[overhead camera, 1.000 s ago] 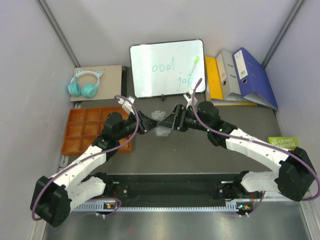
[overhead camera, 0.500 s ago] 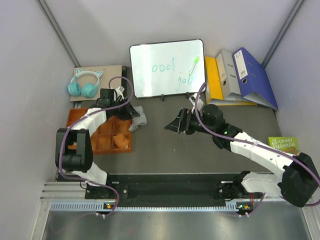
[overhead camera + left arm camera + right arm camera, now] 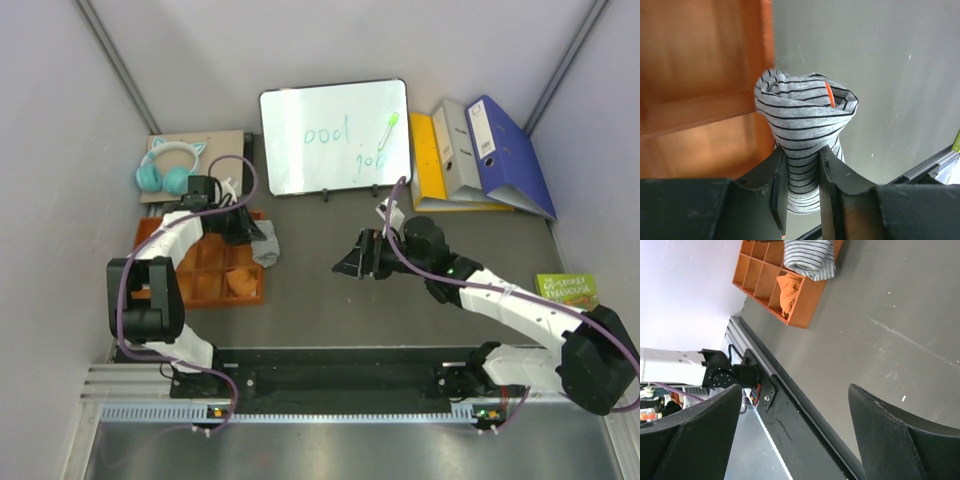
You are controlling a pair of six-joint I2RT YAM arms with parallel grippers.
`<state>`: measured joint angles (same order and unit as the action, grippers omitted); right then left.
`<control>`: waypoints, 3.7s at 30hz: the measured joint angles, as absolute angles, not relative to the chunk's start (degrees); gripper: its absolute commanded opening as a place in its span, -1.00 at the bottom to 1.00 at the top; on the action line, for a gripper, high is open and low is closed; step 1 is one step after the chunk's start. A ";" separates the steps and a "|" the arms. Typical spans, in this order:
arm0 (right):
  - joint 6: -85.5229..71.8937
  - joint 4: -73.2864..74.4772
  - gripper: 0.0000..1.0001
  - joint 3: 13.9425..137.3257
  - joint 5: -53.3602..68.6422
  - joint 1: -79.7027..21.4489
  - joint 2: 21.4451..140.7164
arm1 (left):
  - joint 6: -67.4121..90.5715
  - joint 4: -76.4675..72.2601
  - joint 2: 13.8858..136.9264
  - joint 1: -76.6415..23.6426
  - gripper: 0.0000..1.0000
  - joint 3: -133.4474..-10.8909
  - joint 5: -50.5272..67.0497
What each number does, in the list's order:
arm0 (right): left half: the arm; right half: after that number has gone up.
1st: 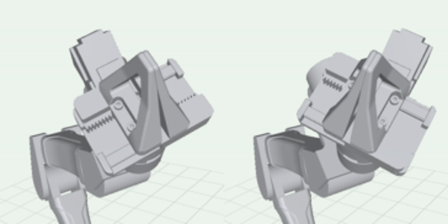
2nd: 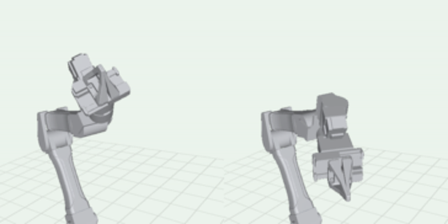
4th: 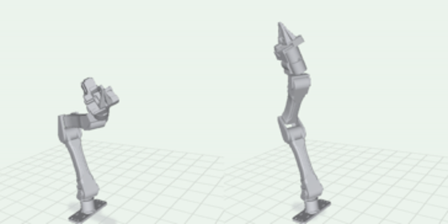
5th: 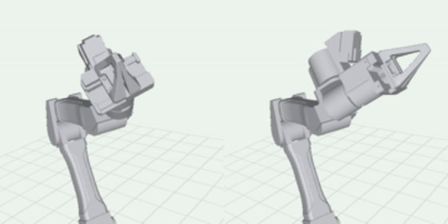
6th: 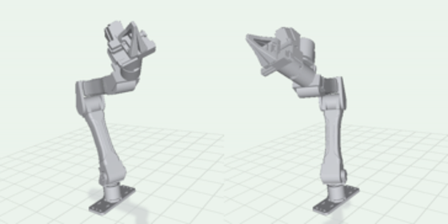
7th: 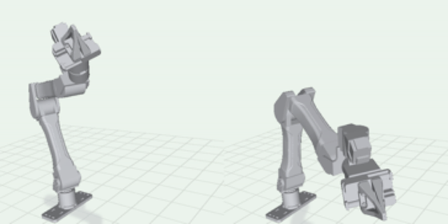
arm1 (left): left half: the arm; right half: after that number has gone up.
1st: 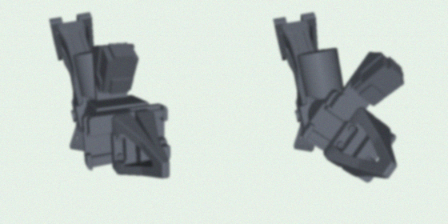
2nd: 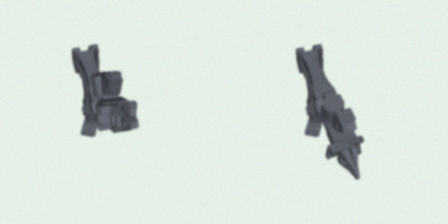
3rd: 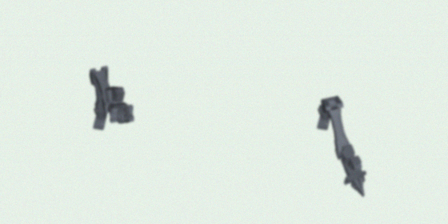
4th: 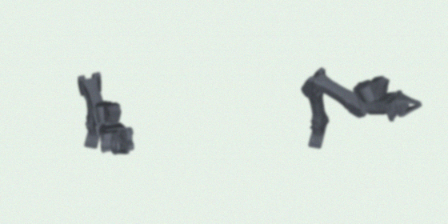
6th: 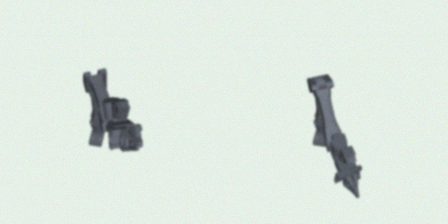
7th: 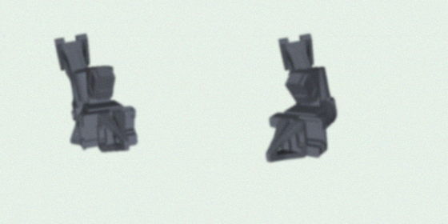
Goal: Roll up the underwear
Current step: Place the underwear in the storage box.
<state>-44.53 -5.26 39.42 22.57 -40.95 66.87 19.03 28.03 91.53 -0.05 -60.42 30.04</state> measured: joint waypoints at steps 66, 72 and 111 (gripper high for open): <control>-42.44 -2.83 0.71 36.38 21.50 -40.80 61.12 | 13.37 35.20 94.26 1.37 -1.00 -62.98 15.46; -42.00 -2.11 0.71 36.38 21.02 -40.80 60.97 | 13.39 36.16 95.00 1.32 -1.00 -63.68 15.03; -41.47 -0.62 0.72 35.92 19.57 -40.80 59.55 | 12.78 46.06 101.93 -4.56 -0.37 -70.37 -0.30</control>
<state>-41.47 -0.62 35.92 19.57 -40.80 59.55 12.78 46.06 101.93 -4.56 -70.37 -0.30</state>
